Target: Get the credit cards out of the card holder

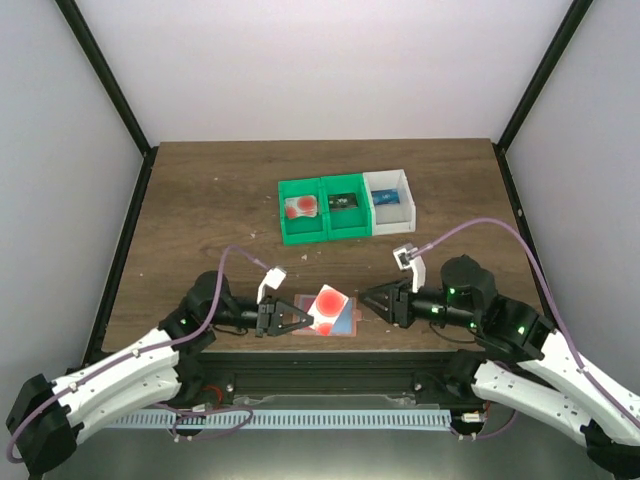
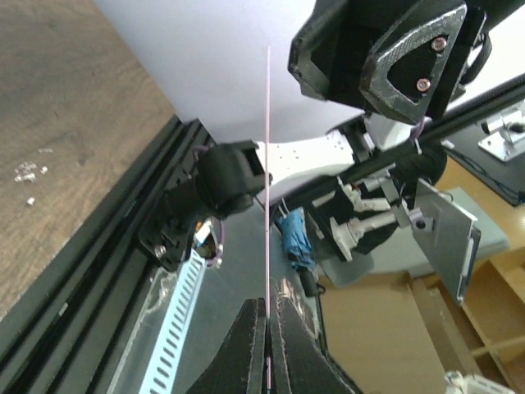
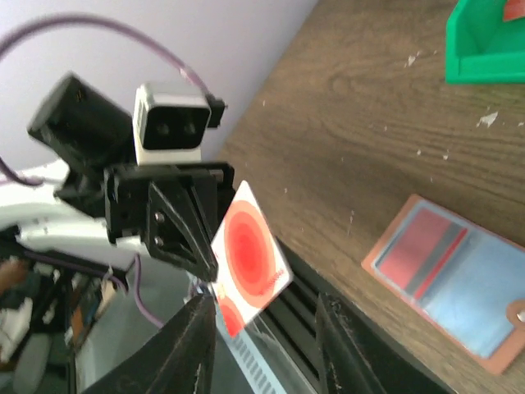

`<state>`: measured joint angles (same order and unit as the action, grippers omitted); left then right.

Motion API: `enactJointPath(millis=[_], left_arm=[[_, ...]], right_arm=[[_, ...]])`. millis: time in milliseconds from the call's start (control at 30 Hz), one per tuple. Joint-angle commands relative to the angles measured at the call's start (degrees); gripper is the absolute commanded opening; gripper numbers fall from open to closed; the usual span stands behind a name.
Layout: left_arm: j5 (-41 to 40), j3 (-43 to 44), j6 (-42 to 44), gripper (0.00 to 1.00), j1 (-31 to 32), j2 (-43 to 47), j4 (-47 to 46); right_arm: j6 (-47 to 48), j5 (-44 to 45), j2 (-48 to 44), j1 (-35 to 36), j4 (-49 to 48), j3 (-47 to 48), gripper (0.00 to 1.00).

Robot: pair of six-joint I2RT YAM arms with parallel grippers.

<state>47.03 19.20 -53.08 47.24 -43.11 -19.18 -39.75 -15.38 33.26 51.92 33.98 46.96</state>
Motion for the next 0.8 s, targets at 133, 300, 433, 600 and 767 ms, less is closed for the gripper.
enactJointPath(millis=[133, 300, 433, 600, 767], left_arm=[[8.7, 2.0, 5.3, 0.00, 0.0, 1.2, 7.7], [10.3, 0.4, 3.6, 0.00, 0.0, 0.4, 2.4], [10.6, 0.1, 4.2, 0.00, 0.0, -0.3, 2.3], [11.9, -0.8, 3.1, 0.00, 0.0, -1.8, -0.4], [12.0, -0.6, 3.8, 0.00, 0.0, -2.4, -0.3]], right_arm=[[4.6, -12.2, 2.1, -0.2, 4.9, 1.9, 0.37], [5.2, -14.9, 4.7, -0.2, 1.5, -0.7, 0.37], [5.7, -15.7, 6.2, -0.2, -0.5, -1.6, 0.37], [6.5, -16.8, 8.3, -0.2, -1.6, -2.2, 0.37], [6.7, -19.0, 8.7, -0.2, -4.6, -3.9, 0.28]])
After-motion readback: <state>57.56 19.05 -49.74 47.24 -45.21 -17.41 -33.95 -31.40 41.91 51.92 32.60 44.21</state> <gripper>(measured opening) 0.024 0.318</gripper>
